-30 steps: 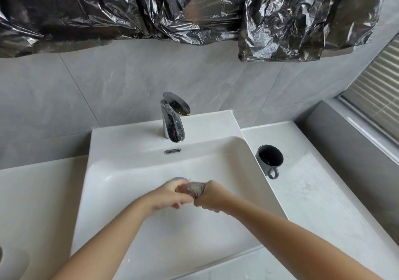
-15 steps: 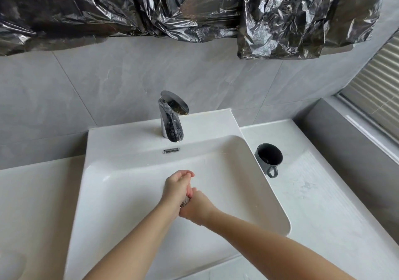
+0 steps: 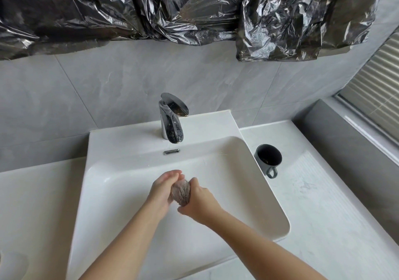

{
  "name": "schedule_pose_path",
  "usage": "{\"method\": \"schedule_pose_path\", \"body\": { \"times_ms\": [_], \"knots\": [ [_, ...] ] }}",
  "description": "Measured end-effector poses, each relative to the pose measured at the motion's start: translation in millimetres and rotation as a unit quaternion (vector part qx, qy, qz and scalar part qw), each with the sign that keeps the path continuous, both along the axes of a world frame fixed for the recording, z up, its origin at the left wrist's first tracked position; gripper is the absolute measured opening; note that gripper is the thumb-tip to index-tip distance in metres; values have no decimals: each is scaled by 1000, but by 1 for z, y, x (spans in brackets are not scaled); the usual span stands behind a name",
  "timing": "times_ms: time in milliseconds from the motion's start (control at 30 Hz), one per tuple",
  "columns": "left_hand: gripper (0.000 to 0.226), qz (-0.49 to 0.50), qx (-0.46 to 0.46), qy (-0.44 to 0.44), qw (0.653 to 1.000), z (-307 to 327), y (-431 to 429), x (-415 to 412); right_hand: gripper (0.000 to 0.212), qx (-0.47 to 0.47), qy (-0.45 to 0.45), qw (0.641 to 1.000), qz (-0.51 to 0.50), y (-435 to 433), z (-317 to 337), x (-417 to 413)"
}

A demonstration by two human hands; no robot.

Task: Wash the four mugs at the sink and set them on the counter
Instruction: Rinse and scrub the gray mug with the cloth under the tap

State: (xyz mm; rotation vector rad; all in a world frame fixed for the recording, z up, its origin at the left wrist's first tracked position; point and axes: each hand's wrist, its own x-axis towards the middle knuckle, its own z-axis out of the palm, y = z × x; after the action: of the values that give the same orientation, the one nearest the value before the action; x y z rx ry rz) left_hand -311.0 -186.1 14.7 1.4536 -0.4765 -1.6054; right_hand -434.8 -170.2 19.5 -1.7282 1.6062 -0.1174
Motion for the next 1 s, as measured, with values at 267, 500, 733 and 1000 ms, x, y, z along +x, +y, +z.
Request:
{"method": "schedule_pose_path", "body": {
  "times_ms": [267, 500, 733, 1000],
  "knots": [
    [48, -210, -86, -36, 973, 25, 13, 5, 30, 99, -298, 947, -71, -1, 28, -58],
    [36, -263, -158, -212, 928, 48, 8, -36, 13, 38, -416, 884, -211, -3, 47, -103],
    [46, -282, -242, -92, 924, 73, -4, -108, 27, -43, -515, 807, -287, 0, 54, -153],
    [8, -386, -205, -176, 882, 68, -17, -191, 20, -36, -506, 799, -322, 3, 55, -232]
  ]
}}
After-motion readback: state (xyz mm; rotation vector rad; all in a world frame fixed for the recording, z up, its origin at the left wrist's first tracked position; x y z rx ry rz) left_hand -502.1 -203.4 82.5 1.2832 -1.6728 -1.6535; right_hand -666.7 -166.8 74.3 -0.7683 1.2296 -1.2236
